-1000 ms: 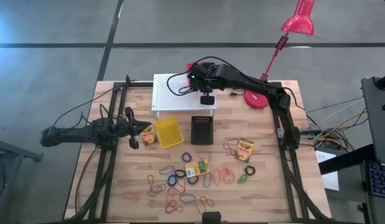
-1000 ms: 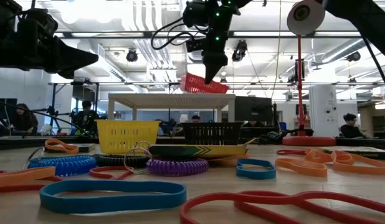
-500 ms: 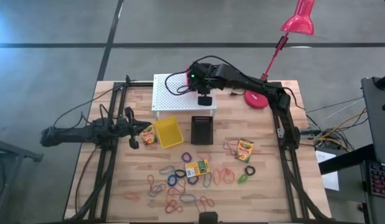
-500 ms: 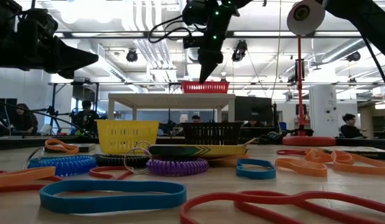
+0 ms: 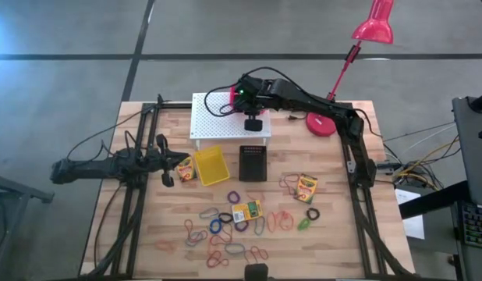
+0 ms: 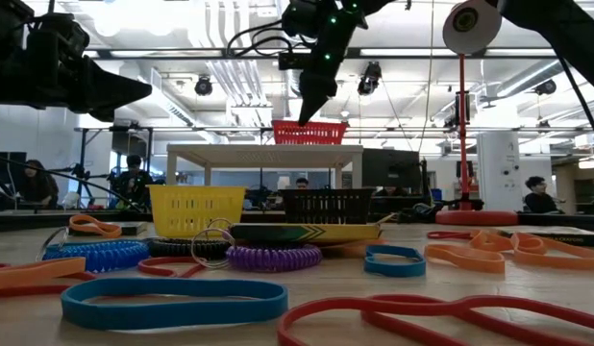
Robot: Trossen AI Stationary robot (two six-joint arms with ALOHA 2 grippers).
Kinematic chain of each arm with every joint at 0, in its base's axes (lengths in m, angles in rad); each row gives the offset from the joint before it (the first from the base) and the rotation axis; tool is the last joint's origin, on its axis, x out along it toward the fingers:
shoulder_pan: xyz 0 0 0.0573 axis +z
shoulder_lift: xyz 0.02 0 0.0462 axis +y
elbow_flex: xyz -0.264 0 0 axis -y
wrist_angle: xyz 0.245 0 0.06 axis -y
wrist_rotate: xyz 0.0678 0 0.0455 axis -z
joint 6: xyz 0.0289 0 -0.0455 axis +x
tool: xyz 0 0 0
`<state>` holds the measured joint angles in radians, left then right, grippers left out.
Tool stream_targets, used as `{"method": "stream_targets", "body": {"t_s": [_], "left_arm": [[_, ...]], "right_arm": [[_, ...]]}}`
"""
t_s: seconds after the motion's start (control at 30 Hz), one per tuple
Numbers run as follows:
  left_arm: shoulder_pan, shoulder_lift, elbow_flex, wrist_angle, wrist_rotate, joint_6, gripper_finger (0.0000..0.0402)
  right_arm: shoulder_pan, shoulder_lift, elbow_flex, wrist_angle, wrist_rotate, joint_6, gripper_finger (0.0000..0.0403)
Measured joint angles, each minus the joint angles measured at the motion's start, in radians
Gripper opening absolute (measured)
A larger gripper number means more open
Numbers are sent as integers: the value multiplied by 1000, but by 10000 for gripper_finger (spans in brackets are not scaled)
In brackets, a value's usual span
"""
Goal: Pick & Place Office Desk Supplies
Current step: Put the red bin on the shelf, then put the black bin on the shelf
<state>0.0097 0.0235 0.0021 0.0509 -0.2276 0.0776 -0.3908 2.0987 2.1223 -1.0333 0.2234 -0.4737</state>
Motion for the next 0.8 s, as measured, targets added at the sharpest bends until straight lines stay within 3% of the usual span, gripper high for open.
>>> {"method": "stream_targets", "body": {"t_s": [0.37,0.8], "left_arm": [[0,0,0,0,0,0,23],[0,0,0,0,0,0,23]], "right_arm": [[0,0,0,-1,-25,4,19],[20,-26,45,-26,-42,80,123]]}}
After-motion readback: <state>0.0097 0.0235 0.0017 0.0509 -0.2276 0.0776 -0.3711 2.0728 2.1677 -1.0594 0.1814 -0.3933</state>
